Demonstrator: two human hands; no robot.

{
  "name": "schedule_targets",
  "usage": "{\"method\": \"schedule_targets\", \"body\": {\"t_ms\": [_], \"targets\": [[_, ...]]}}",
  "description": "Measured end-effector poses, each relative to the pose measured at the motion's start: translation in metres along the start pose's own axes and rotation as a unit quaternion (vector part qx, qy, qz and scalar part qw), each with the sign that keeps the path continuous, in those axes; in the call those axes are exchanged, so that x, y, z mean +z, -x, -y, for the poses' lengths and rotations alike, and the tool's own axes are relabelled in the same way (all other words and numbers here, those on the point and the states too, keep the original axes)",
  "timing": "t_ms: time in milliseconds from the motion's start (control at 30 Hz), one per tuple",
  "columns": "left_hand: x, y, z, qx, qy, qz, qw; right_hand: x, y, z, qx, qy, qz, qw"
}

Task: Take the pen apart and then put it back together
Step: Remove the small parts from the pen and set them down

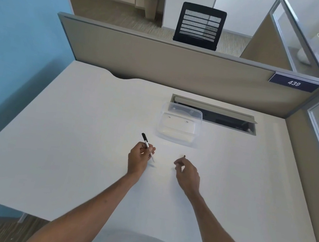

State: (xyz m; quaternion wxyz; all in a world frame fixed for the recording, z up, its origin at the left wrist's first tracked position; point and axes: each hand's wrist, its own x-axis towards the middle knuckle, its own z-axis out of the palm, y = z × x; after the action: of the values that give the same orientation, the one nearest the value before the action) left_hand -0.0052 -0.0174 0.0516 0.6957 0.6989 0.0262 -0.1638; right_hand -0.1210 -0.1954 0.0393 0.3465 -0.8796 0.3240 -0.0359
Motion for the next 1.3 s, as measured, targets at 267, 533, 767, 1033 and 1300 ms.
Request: {"method": "schedule_targets", "body": {"t_ms": [267, 533, 767, 1033, 1300], "targets": [[0.003, 0.007, -0.001, 0.103, -0.144, 0.032, 0.984, 0.000, 0.003, -0.010, 0.011, -0.010, 0.005, 1.000], [0.002, 0.013, 0.021, 0.120, -0.231, 0.043, 0.965, -0.021, -0.006, -0.024, 0.001, 0.019, 0.016, 1.000], [-0.003, -0.001, 0.006, 0.097, -0.199, 0.047, 0.974, -0.019, -0.006, -0.029, 0.012, 0.013, 0.020, 1.000], [-0.001, -0.006, -0.012, 0.115, -0.189, 0.024, 0.975, -0.010, -0.006, -0.024, 0.018, -0.001, 0.021, 1.000], [-0.005, 0.014, 0.022, 0.189, -0.303, 0.089, 0.930, -0.013, -0.004, -0.022, 0.017, -0.012, 0.022, 1.000]]}}
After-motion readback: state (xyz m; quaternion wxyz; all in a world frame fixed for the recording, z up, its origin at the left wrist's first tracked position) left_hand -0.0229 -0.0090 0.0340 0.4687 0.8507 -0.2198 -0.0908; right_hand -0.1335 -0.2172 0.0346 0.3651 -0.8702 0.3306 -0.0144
